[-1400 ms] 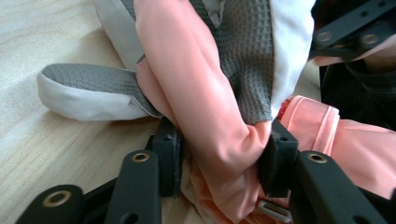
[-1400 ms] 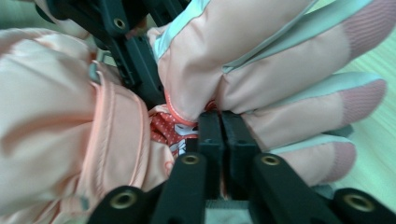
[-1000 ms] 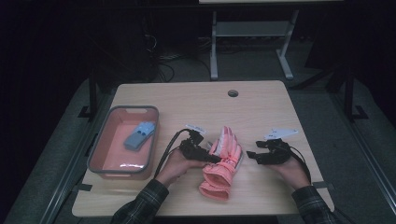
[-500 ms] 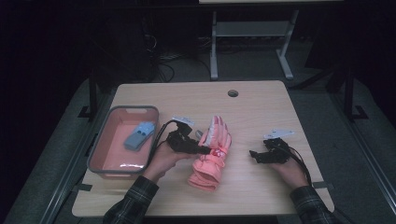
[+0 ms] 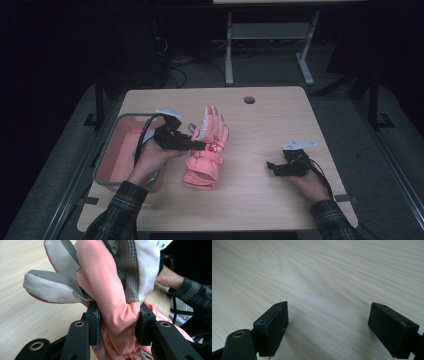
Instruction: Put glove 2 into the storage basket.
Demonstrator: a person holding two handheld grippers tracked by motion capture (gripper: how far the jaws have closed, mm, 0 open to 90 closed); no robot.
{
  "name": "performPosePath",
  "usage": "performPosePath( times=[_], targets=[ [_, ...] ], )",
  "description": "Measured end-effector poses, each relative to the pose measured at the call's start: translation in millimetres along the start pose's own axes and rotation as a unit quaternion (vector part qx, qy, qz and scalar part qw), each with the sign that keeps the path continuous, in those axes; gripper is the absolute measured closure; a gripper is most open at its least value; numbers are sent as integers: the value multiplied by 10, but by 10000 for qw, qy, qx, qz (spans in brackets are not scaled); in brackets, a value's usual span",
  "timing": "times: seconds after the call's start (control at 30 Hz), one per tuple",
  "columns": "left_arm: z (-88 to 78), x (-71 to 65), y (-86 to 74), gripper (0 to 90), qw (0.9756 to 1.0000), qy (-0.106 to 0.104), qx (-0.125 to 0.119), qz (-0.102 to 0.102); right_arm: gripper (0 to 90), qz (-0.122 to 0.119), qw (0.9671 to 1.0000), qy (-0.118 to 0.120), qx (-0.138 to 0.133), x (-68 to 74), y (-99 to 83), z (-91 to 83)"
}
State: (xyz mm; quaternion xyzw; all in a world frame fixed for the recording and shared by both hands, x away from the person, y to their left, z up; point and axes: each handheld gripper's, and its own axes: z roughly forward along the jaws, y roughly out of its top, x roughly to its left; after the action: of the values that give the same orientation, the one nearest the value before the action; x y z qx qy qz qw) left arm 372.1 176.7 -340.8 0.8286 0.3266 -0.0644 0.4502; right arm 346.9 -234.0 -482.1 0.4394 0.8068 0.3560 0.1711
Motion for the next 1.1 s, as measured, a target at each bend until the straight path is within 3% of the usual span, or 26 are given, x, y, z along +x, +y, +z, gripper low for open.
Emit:
performPosePath(
  times=[0.37,0.7,0.9,1.1],
  targets=[
    [-644,142,21,616,9990,305,-223,-240,160,19,10000,-24,-7,0,2,4],
    [-1234,363,-109,614,9944,848,-409,-477,160,25,10000,-27,-4,1,3,4],
    [-1403,537,-246,613,9899,1236,-349,-596,161,31,10000,-46,-15,-1,6,9],
    [-1424,741,-393,612,9862,1467,-159,-755,161,36,10000,-48,-15,0,6,10]
  ],
)
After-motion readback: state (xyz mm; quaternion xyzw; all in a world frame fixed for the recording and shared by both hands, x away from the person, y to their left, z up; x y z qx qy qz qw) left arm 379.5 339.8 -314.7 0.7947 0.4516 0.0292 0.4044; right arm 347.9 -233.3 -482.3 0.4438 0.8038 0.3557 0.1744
